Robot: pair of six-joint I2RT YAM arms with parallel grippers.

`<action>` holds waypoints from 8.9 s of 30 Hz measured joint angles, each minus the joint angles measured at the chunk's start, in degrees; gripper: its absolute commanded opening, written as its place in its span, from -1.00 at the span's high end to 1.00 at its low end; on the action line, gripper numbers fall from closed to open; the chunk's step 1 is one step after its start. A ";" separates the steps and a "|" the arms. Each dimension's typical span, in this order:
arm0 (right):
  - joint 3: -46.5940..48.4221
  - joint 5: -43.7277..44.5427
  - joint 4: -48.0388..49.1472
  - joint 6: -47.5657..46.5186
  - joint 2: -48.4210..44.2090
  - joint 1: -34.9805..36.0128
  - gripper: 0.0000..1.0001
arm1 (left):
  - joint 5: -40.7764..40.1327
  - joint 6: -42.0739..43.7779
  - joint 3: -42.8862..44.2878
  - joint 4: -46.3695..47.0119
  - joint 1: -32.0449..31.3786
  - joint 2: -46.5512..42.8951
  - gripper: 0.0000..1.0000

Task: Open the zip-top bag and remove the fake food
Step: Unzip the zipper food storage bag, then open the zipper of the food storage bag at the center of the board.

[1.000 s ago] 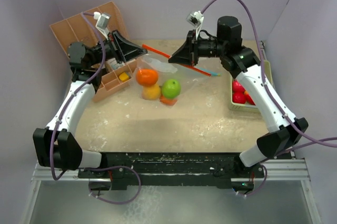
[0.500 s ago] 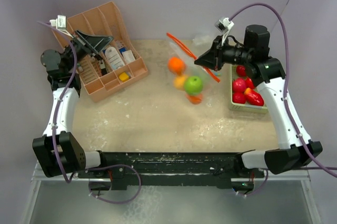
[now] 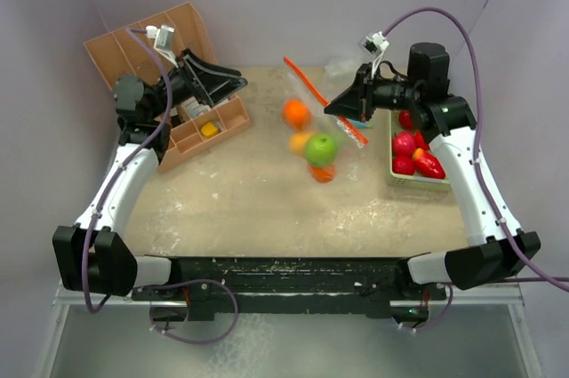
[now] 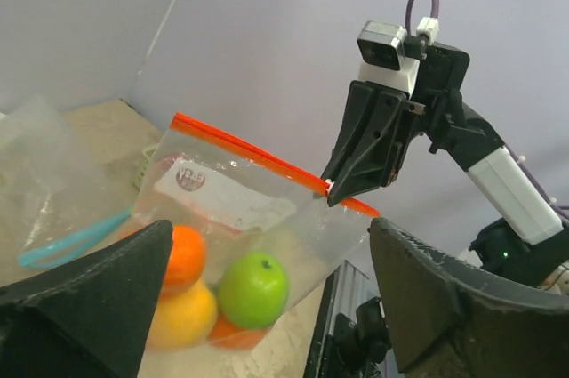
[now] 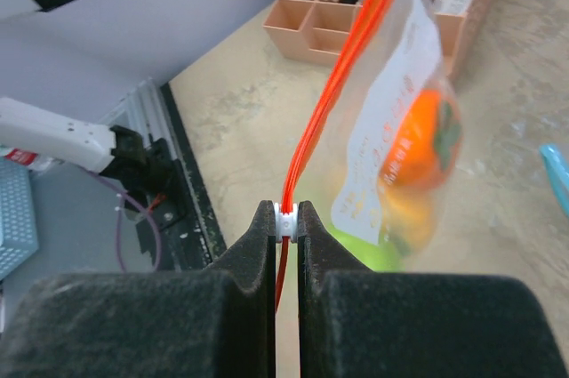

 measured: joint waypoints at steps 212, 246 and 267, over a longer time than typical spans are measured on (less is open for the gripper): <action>-12.41 27.45 11.19 22.47 -2.95 10.29 1.00 | -49.88 9.33 3.08 -35.28 -35.63 9.42 -0.12; -13.05 29.57 10.21 22.23 -2.08 9.77 1.00 | -50.66 9.62 2.10 -40.70 -40.09 10.88 1.00; -7.48 25.68 8.57 16.79 9.09 19.69 1.00 | -65.85 13.60 -0.55 -61.05 -29.70 -9.49 1.00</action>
